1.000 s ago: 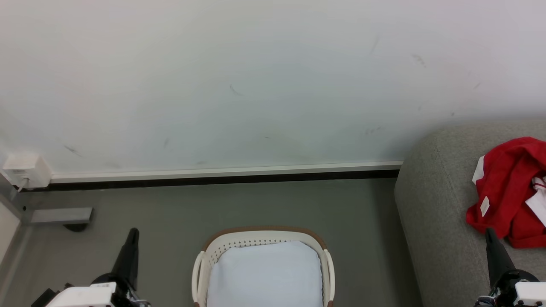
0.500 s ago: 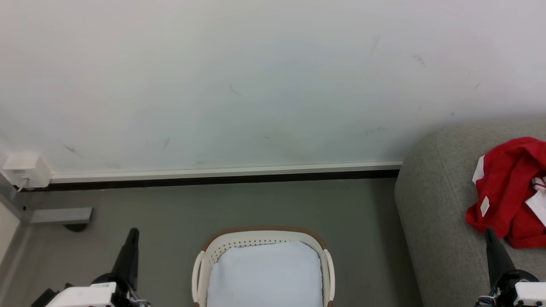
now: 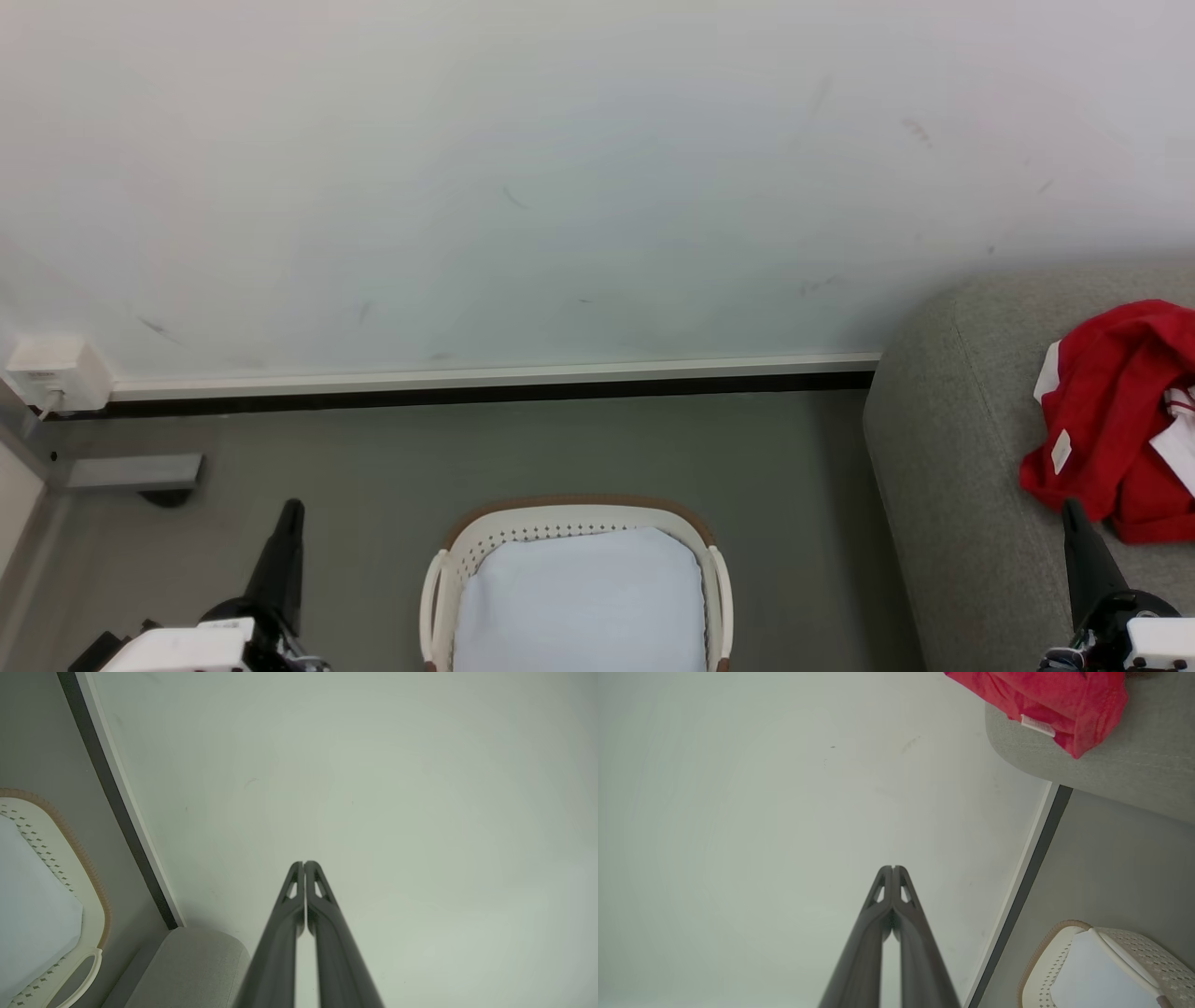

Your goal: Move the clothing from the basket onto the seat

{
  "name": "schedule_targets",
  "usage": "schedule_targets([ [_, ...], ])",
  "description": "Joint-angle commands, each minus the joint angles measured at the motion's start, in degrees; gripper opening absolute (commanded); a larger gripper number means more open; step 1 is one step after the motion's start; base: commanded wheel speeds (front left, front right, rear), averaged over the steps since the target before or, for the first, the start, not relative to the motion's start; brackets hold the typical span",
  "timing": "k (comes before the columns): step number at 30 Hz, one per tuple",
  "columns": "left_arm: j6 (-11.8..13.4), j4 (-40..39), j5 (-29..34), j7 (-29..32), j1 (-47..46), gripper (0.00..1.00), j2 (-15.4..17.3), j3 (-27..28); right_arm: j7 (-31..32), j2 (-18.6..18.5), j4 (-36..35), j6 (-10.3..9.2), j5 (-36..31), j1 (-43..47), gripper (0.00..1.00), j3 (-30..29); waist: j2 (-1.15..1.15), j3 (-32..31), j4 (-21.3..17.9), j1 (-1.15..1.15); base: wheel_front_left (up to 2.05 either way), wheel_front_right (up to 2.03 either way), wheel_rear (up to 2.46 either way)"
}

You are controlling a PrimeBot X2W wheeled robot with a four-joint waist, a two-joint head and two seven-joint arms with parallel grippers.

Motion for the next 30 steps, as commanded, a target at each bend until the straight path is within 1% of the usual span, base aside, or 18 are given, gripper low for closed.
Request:
schedule_targets([
  [1, -0.2, -0.2, -0.9, 0.2, -0.4, 0.00, 0.1, 0.0, 0.1, 0.0, -0.3, -0.12, -0.1, -0.6, 0.00, -0.2, 0.00, 0.0, 0.0, 0.00, 0.00, 0.00, 0.00],
  [30, -0.2, -0.2, -0.9, 0.2, -0.4, 0.00, 0.1, 0.0, 0.1, 0.0, -0.3, -0.12, -0.1, -0.6, 0.00, -0.2, 0.00, 0.0, 0.0, 0.00, 0.00, 0.00, 0.00],
])
